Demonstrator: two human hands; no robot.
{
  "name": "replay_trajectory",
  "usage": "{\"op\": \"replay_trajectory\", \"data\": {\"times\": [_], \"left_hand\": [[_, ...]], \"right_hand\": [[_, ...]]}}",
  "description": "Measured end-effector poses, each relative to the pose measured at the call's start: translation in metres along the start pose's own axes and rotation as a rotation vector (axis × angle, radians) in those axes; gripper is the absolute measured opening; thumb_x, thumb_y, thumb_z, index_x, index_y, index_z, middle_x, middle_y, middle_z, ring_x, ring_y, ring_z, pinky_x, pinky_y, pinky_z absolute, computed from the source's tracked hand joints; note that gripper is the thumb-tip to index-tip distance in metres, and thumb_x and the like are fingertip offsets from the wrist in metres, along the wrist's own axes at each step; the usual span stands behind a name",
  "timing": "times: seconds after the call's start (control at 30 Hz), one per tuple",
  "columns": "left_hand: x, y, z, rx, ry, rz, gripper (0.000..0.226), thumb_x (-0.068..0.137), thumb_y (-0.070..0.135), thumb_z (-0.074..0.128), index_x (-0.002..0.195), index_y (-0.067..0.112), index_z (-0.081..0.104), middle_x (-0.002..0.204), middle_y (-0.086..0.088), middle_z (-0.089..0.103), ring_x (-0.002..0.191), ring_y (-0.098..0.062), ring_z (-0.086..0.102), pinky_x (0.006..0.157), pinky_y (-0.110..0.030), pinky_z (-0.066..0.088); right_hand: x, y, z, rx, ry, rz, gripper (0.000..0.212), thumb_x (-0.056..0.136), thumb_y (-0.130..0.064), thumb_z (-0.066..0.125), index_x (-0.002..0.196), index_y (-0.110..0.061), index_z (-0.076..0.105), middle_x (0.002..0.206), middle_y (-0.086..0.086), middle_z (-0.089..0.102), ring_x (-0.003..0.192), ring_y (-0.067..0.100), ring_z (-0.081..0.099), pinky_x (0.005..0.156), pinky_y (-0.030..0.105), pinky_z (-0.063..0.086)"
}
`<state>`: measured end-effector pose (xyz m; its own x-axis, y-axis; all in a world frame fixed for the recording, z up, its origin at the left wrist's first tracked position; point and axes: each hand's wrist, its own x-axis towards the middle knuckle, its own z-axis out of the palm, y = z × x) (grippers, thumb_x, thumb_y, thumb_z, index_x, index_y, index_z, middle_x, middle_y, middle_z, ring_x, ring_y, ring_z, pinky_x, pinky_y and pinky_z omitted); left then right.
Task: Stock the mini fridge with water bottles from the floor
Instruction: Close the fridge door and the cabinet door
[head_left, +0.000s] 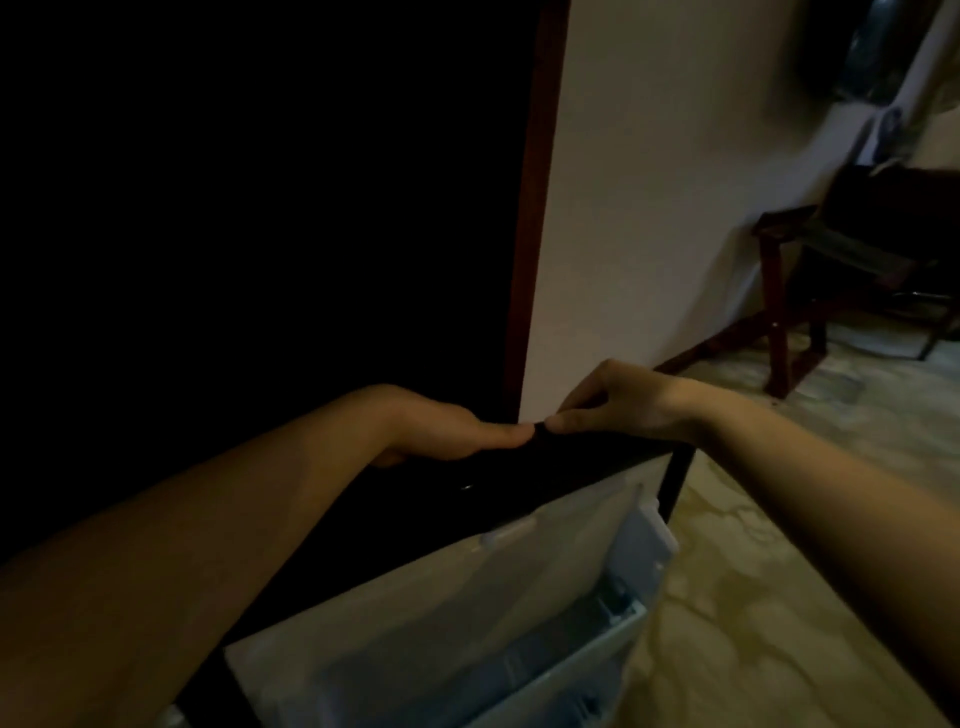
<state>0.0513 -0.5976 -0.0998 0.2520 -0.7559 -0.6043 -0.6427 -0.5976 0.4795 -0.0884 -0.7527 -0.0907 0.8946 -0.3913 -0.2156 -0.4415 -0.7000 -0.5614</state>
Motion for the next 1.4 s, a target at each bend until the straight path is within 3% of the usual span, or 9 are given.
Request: {"op": "replay_trajectory", "data": {"times": [0.13, 0.23, 0.43, 0.63, 0.77, 0.97, 1.23, 1.33, 1.4], "left_hand": [[-0.011, 0.006, 0.009, -0.005, -0.092, -0.004, 0.086, 0.079, 0.075, 0.026, 0.144, 0.020, 0.035, 0.151, -0.002, 0.033, 0.138, -0.017, 0.034, 0.107, -0.019, 0.023], [-0.024, 0.020, 0.018, -0.013, -0.159, -0.039, 0.086, 0.082, 0.072, 0.023, 0.145, 0.014, 0.031, 0.153, -0.005, 0.030, 0.139, -0.020, 0.032, 0.118, -0.030, 0.022], [-0.049, 0.039, 0.041, 0.039, -0.193, -0.059, 0.074, 0.088, 0.065, 0.028, 0.142, 0.014, 0.036, 0.151, -0.006, 0.033, 0.139, -0.022, 0.032, 0.113, -0.033, 0.021], [-0.088, 0.038, 0.077, 0.289, -0.149, -0.098, 0.078, 0.080, 0.077, 0.023, 0.139, 0.029, 0.037, 0.153, -0.002, 0.030, 0.143, -0.027, 0.018, 0.113, -0.052, 0.001], [-0.116, 0.037, 0.096, 0.360, -0.095, -0.046, 0.075, 0.082, 0.074, 0.026, 0.136, 0.025, 0.043, 0.150, -0.002, 0.034, 0.140, -0.026, 0.021, 0.112, -0.057, 0.003], [-0.173, 0.013, 0.124, 0.253, 0.095, 0.102, 0.067, 0.086, 0.064, 0.038, 0.138, 0.021, 0.041, 0.151, 0.004, 0.032, 0.144, -0.014, 0.012, 0.116, -0.044, -0.007], [-0.289, -0.071, 0.141, 0.304, 0.214, 0.108, 0.070, 0.093, 0.052, 0.036, 0.150, 0.025, 0.004, 0.159, 0.007, -0.004, 0.145, -0.008, -0.013, 0.115, -0.035, -0.012], [-0.325, -0.105, 0.152, 0.271, 0.252, 0.066, 0.072, 0.094, 0.052, 0.035, 0.150, 0.025, -0.002, 0.158, 0.007, -0.010, 0.143, -0.005, -0.016, 0.114, -0.033, -0.011], [-0.349, -0.129, 0.158, 0.249, 0.255, 0.007, 0.074, 0.093, 0.054, 0.033, 0.150, 0.025, -0.005, 0.158, 0.008, -0.012, 0.139, -0.001, -0.019, 0.114, -0.033, -0.010]], "right_hand": [[-0.017, -0.001, 0.001, 0.003, -0.072, 0.026, 0.026, 0.078, -0.053, 0.064, 0.087, -0.031, 0.075, 0.090, -0.011, 0.073, 0.091, 0.011, 0.066, 0.084, 0.028, 0.053], [-0.041, -0.006, 0.001, -0.003, -0.143, 0.057, 0.027, 0.083, -0.051, 0.059, 0.092, -0.030, 0.074, 0.093, -0.009, 0.070, 0.091, 0.011, 0.063, 0.082, 0.028, 0.050], [-0.083, -0.013, 0.002, 0.137, -0.329, 0.115, 0.026, 0.089, -0.036, 0.058, 0.095, -0.017, 0.074, 0.089, 0.000, 0.070, 0.086, 0.013, 0.063, 0.088, 0.034, 0.049], [-0.136, -0.025, 0.018, 0.396, -0.513, 0.239, 0.025, 0.090, -0.027, 0.060, 0.106, -0.011, 0.071, 0.090, -0.004, 0.070, 0.083, 0.003, 0.063, 0.077, 0.014, 0.047], [-0.158, -0.037, 0.030, 0.407, -0.636, 0.279, 0.028, 0.089, -0.024, 0.061, 0.111, -0.010, 0.069, 0.097, 0.001, 0.071, 0.090, 0.008, 0.066, 0.085, 0.019, 0.051], [-0.195, -0.064, 0.064, 0.418, -0.670, 0.298, 0.025, 0.088, -0.022, 0.062, 0.104, -0.005, 0.071, 0.100, 0.008, 0.073, 0.096, 0.014, 0.067, 0.095, 0.031, 0.051], [-0.238, -0.164, 0.135, 0.413, -0.775, 0.297, 0.030, 0.089, -0.016, 0.060, 0.113, 0.001, 0.065, 0.114, 0.018, 0.068, 0.109, 0.027, 0.064, 0.100, 0.037, 0.049], [-0.239, -0.204, 0.166, 0.410, -0.786, 0.299, 0.034, 0.090, -0.014, 0.060, 0.119, 0.002, 0.060, 0.106, 0.014, 0.069, 0.099, 0.022, 0.067, 0.089, 0.025, 0.053], [-0.237, -0.230, 0.184, 0.397, -0.784, 0.269, 0.028, 0.090, -0.017, 0.060, 0.110, 0.002, 0.063, 0.085, 0.001, 0.067, 0.074, 0.003, 0.066, 0.065, 0.008, 0.050]]}}
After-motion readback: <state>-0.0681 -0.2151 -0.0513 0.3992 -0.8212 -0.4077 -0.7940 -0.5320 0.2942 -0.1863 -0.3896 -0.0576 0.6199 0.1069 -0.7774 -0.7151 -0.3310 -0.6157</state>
